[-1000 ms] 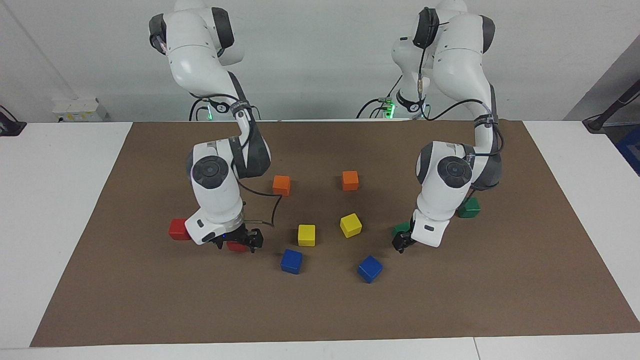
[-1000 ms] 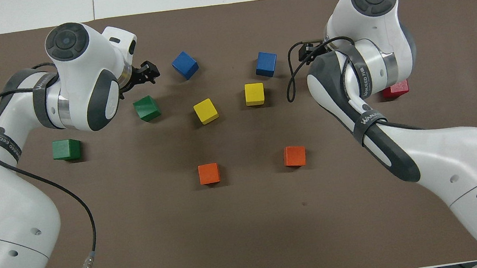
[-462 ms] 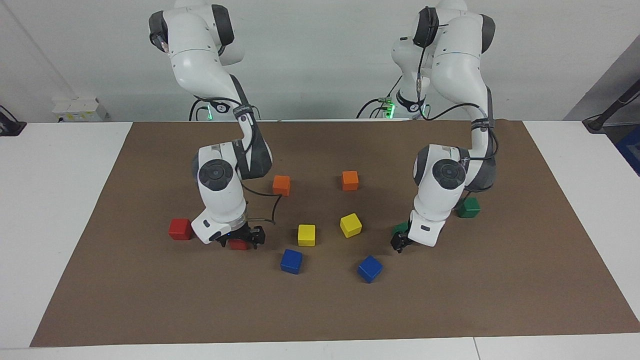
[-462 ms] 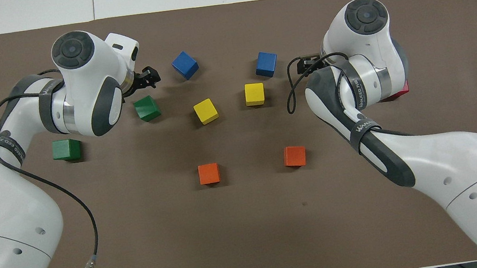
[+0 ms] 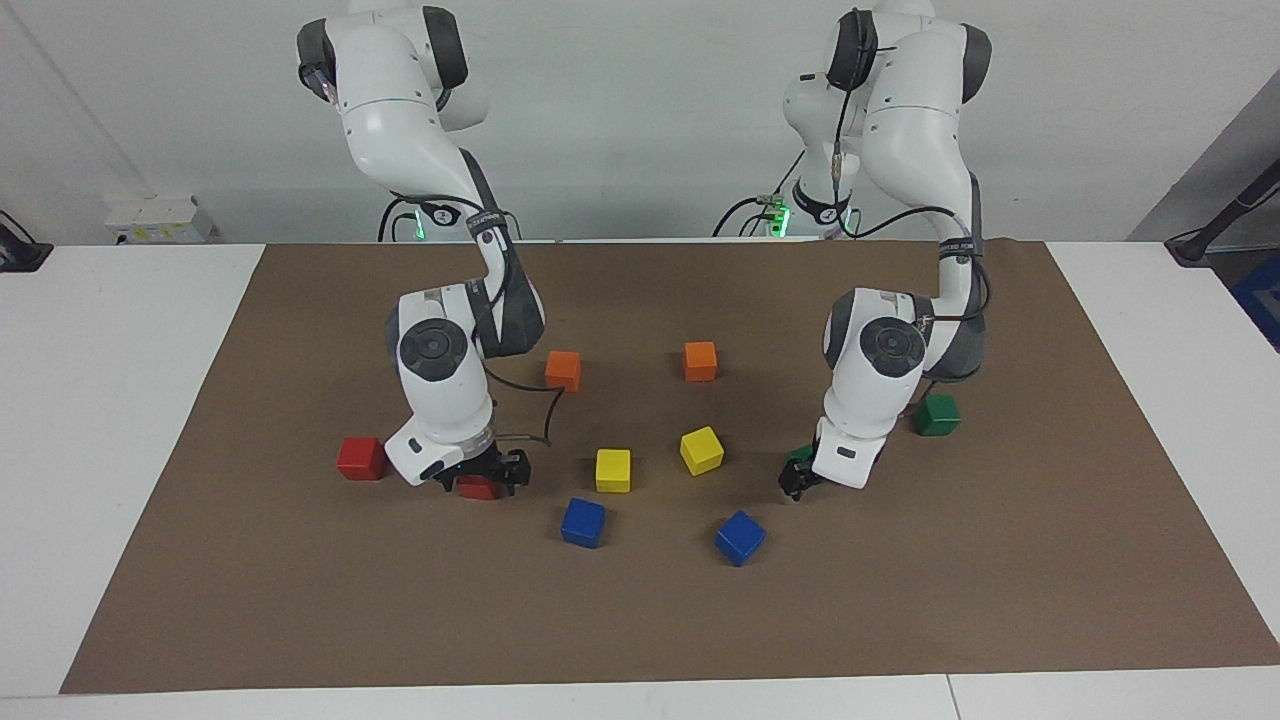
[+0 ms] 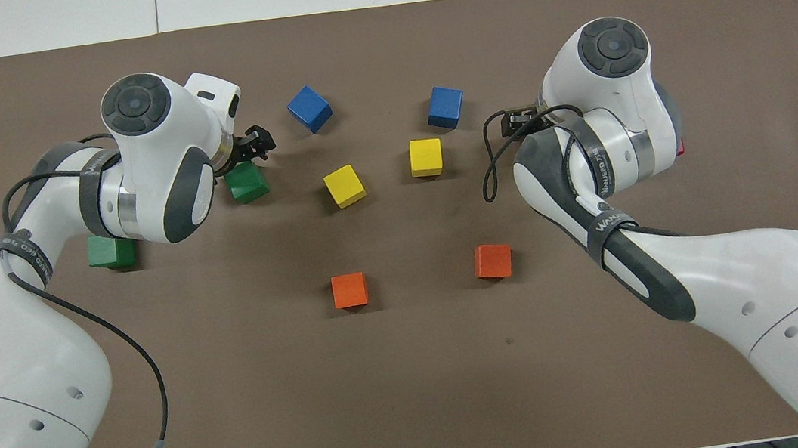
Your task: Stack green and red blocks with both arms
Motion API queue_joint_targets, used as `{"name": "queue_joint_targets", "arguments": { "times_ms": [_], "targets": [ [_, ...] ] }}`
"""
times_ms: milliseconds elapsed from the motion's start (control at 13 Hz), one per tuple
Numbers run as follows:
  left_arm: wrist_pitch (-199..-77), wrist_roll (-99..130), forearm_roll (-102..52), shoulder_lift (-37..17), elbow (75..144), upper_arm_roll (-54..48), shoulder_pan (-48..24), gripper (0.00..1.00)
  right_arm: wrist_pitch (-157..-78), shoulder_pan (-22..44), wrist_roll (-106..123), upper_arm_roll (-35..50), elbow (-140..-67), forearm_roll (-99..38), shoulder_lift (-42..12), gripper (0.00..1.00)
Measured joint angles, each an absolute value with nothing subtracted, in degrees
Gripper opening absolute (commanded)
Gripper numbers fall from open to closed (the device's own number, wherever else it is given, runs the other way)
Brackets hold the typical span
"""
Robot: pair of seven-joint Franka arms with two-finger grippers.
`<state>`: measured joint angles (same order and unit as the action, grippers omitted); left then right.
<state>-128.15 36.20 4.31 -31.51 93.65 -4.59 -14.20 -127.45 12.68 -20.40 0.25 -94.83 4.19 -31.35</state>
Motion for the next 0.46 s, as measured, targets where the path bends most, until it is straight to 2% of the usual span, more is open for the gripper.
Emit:
{"name": "queue_joint_targets", "arguments": {
  "times_ms": [77,462],
  "targets": [
    [-128.15,36.41,4.32,-31.50,93.78,-4.59,-14.47,0.01,-127.46,12.68,-20.40,0.25,-94.91,4.19,-31.25,0.00],
    [-122.36,36.74,4.57,-30.56,92.90,-4.47,-14.71,0.00,-127.45,12.64,-20.50,0.23,-94.95,4.18,-31.15,0.00]
  ]
}}
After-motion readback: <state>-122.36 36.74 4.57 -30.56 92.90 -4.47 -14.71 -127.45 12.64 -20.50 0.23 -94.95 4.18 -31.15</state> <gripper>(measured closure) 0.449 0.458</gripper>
